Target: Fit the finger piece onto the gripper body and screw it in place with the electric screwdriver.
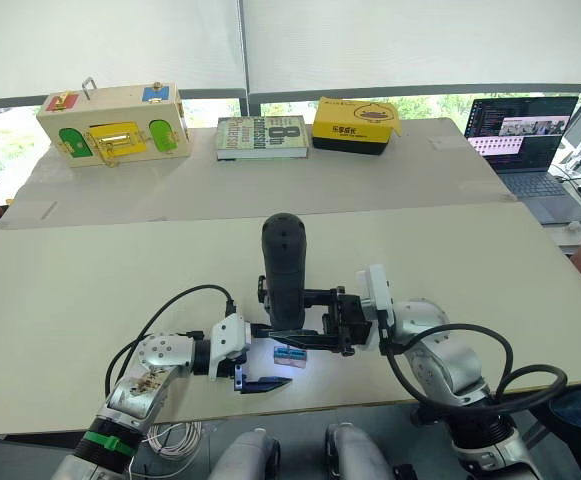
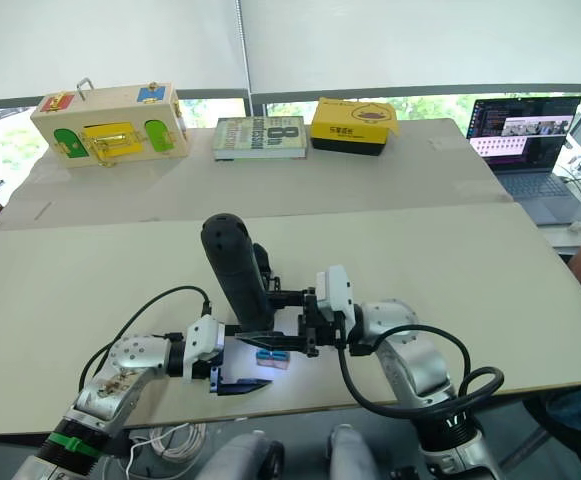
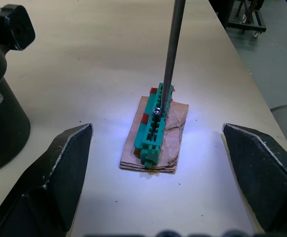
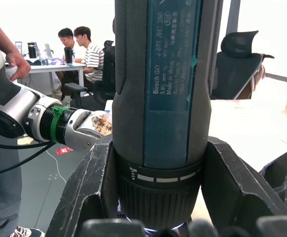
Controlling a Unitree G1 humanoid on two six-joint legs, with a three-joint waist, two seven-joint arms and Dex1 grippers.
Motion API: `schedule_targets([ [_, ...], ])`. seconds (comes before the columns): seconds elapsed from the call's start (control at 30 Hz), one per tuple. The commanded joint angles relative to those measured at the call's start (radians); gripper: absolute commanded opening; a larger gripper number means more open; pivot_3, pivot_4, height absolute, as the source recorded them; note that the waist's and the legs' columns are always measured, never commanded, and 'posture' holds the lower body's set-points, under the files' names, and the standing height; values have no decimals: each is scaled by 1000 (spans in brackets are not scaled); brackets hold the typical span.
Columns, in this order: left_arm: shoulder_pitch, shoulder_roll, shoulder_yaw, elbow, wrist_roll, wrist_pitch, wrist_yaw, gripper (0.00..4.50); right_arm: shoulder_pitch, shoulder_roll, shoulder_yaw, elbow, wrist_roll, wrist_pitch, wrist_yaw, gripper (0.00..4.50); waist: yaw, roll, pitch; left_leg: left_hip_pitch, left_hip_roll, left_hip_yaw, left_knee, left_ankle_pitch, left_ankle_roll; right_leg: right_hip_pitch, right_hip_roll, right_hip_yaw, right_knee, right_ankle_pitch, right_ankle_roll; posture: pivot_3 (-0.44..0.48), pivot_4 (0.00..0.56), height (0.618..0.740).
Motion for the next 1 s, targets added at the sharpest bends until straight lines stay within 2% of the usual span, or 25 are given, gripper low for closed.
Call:
schedule_targets([
  [0.03,24,9,-28,10,16,21,-4,4441,-16,5,-22,-14,26,-8,-3,1920,0,0,0,0,0,0,0,0,0,0,0,0,0,0,0,0,150,740],
  [1.0,21,3,-30,7,16,27,2,4441,-21,4,-32,-14,46,13,-9,1920,0,0,0,0,0,0,0,0,0,2,0,0,0,-1,1,0,150,740],
])
